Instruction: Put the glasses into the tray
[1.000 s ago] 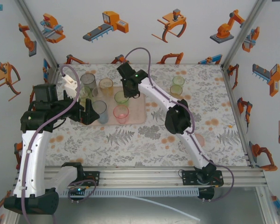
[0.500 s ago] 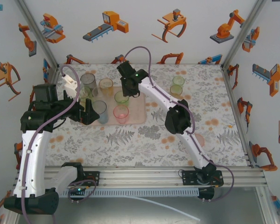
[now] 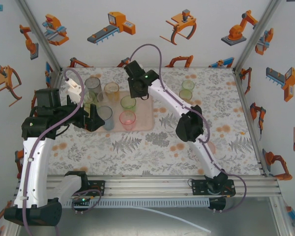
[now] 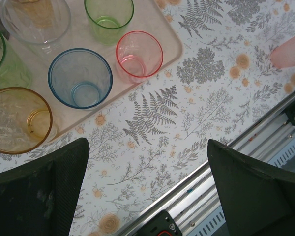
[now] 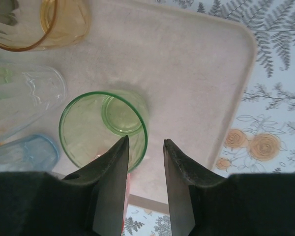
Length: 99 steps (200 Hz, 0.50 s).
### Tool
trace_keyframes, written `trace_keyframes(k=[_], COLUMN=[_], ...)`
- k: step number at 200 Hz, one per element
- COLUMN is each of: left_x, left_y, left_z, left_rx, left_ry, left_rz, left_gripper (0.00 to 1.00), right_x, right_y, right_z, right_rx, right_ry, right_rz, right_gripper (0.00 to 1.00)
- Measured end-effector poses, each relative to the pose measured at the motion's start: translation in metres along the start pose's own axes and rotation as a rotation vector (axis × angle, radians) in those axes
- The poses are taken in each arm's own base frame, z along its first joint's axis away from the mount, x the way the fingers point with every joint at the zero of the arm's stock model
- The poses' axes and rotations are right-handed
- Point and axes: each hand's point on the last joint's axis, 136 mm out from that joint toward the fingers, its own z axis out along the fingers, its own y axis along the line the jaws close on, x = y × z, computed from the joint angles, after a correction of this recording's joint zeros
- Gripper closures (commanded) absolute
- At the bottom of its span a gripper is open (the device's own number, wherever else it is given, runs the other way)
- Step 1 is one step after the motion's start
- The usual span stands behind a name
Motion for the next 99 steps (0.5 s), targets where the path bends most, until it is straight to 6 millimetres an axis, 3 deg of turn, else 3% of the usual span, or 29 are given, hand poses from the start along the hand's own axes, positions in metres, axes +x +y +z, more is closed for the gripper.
trace_keyframes(k=[32, 53, 72, 99], left_x=[0.000, 0.000, 0.000, 0.000], left_y=[0.001, 0.001, 0.001, 0.000], left_z=[0.000, 0.000, 0.000, 0.001], left_rx=[-0.006, -0.007, -0.005, 0.001], left_ry=[0.002, 0.002, 0.002, 0.003], left_rz=[0.000, 0.000, 0.000, -0.001], left_gripper=[0.03, 0.03, 0.03, 0.03], right_x=[-0.022, -0.023, -0.011, 0.029], right_y=[-0.008, -0.023, -0.045, -0.087], right_z=[-0.049, -0.089, -0.127, -0.180], right_rx=[0.018, 0.053, 0.096, 0.169], right_ry=[-0.080, -0.113, -0.124, -0.118], right_rz=[-0.004, -0.008, -0.004, 0.018], right_gripper=[0.63, 0.63, 0.62, 0.61])
